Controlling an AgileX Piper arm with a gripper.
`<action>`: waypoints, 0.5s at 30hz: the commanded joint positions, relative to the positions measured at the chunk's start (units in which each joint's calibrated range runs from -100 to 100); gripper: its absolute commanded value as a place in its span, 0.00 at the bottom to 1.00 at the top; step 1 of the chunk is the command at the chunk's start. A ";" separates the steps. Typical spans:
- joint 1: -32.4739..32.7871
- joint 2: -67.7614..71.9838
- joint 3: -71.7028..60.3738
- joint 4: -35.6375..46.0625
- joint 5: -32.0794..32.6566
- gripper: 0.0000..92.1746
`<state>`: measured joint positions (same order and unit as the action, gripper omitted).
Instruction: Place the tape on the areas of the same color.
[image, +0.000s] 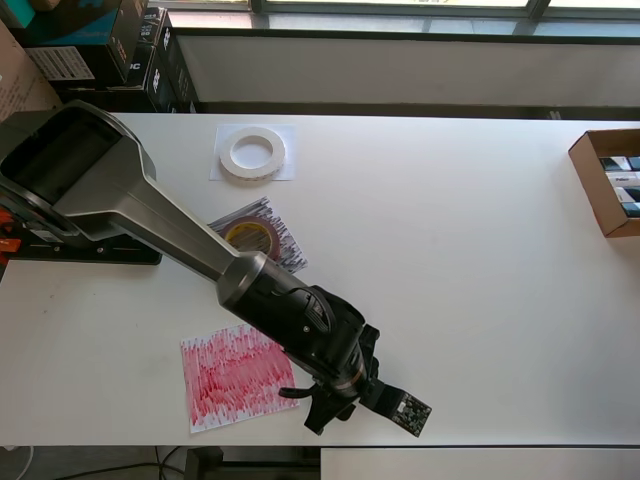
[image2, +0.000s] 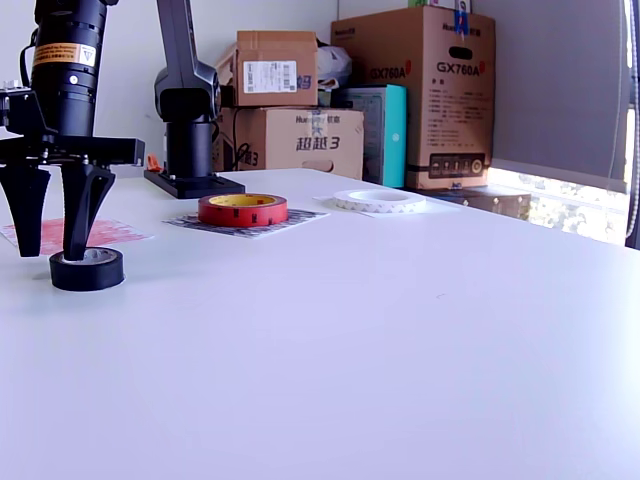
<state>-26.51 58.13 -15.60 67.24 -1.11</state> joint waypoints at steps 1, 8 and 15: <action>-0.39 0.24 -0.44 0.09 0.06 0.54; -0.31 0.24 -0.44 0.09 0.06 0.45; -0.39 0.33 -0.17 0.09 0.06 0.29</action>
<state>-26.51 58.13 -15.60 67.24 -1.11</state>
